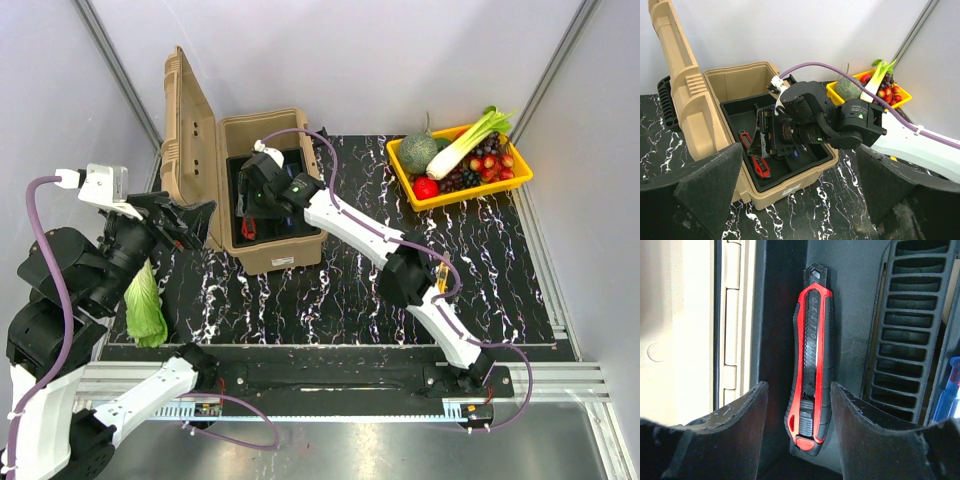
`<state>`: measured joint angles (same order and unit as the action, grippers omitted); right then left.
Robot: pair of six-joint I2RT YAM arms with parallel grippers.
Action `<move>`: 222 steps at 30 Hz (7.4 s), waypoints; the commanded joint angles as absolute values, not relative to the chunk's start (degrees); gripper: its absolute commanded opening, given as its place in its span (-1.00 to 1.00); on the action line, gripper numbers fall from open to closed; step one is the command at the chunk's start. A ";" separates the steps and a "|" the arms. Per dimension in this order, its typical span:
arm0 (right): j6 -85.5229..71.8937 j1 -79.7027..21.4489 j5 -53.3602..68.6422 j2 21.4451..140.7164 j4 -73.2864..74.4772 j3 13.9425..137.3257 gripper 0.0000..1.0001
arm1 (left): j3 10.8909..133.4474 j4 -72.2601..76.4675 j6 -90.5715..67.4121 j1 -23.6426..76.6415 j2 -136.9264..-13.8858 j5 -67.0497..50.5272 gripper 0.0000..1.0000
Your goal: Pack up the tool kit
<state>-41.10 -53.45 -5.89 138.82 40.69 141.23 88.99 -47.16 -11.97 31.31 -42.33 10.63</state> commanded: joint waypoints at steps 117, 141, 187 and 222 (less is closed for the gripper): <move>-82.00 -12.22 -13.09 99.49 47.02 56.25 0.53 | 91.14 -44.91 -9.67 31.46 -42.71 10.81 0.98; -81.92 -12.22 -22.32 82.37 52.12 57.47 -1.00 | 91.49 -44.91 -9.05 31.46 -43.24 11.16 0.98; -19.69 -56.69 -15.11 130.51 42.53 139.21 -1.00 | 93.25 -45.88 -10.63 31.46 -43.33 10.72 0.98; -23.73 -56.69 -24.96 132.37 44.65 143.61 -0.07 | 93.07 -45.97 -10.63 31.46 -42.63 11.34 0.98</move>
